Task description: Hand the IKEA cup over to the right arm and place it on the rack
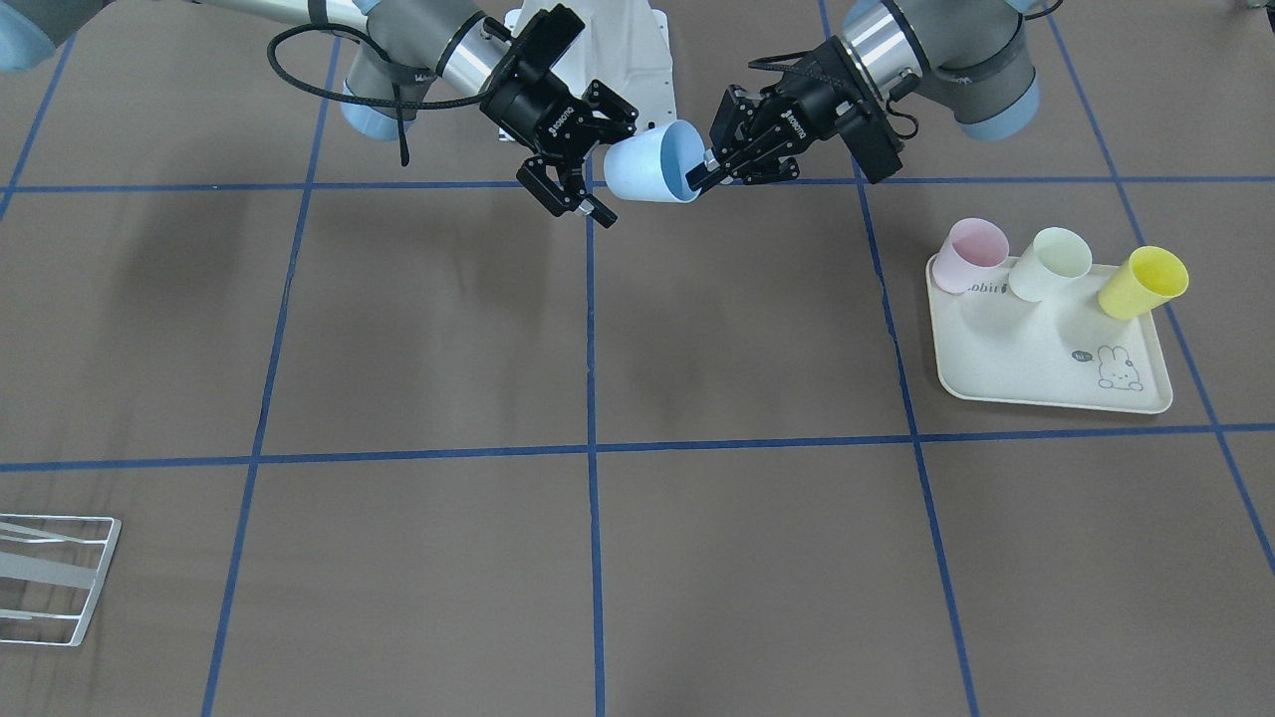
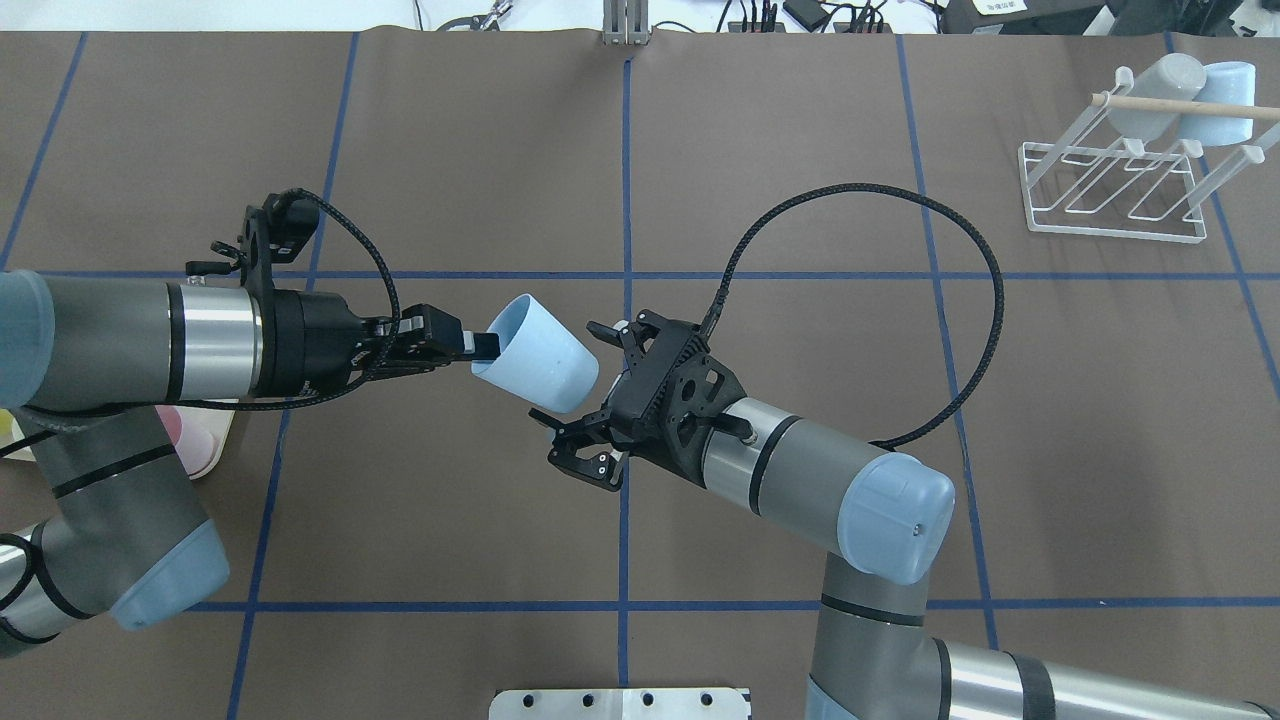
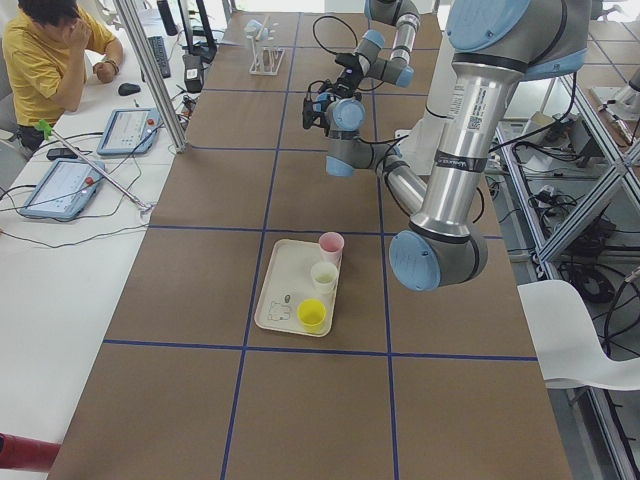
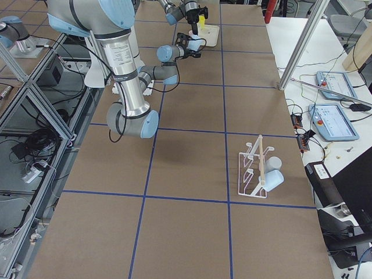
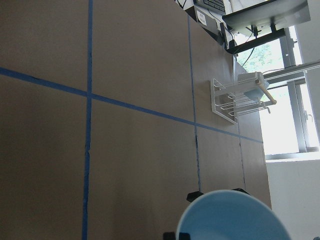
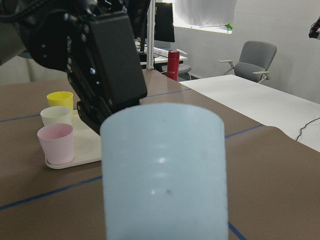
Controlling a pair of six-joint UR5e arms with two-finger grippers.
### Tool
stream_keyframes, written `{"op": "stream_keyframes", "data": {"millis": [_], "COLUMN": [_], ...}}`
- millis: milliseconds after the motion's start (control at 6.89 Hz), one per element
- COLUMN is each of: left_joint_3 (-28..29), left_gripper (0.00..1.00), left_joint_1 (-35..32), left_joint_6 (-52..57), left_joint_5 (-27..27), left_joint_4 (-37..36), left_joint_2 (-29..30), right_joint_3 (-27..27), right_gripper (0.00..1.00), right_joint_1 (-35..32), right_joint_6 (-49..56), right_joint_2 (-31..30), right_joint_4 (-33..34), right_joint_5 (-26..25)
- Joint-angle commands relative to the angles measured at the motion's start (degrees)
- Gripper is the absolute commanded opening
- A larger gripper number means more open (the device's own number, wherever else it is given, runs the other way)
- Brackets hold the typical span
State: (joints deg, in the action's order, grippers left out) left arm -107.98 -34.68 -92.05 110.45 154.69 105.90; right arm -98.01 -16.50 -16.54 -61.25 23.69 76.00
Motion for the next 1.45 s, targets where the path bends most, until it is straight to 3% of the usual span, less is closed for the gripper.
{"op": "stream_keyframes", "data": {"millis": [0, 290, 580, 726, 871, 1016, 1306], "left_joint_3": [1.01, 1.19, 1.19, 1.19, 1.19, 0.93, 0.75], "left_gripper": [0.0, 0.0, 0.0, 0.0, 0.24, 0.99, 1.0], "left_joint_1": [0.66, 0.93, 0.93, 0.84, 0.84, 0.75, -0.56], "left_joint_6": [0.12, 0.12, 0.12, 0.12, 0.2, 1.51, 1.87], "left_joint_5": [-1.46, -2.0, -2.0, -2.0, -1.91, -2.08, -1.91], "left_joint_4": [0.0, 0.0, 0.0, 0.0, 0.09, 0.09, 0.09], "left_joint_2": [0.36, 0.45, 0.45, 0.45, 0.45, 0.45, 0.36], "right_joint_3": [-0.42, -0.42, -0.42, -0.42, -0.42, -0.42, -0.51], "right_gripper": [0.98, 0.97, 0.61, 0.52, 0.4, 0.4, 0.4], "right_joint_1": [0.16, 0.33, 0.6, 0.6, 0.51, 0.42, 0.33], "right_joint_6": [-0.07, -0.07, -0.24, -0.25, -0.16, -0.07, -0.07], "right_joint_2": [-0.01, -0.01, -0.01, -0.01, -0.1, -0.19, -0.19], "right_joint_4": [-0.14, -0.22, -0.23, -0.23, -0.23, -0.23, -0.23], "right_joint_5": [0.03, 0.03, 0.03, -0.06, -0.23, -0.32, -0.32]}}
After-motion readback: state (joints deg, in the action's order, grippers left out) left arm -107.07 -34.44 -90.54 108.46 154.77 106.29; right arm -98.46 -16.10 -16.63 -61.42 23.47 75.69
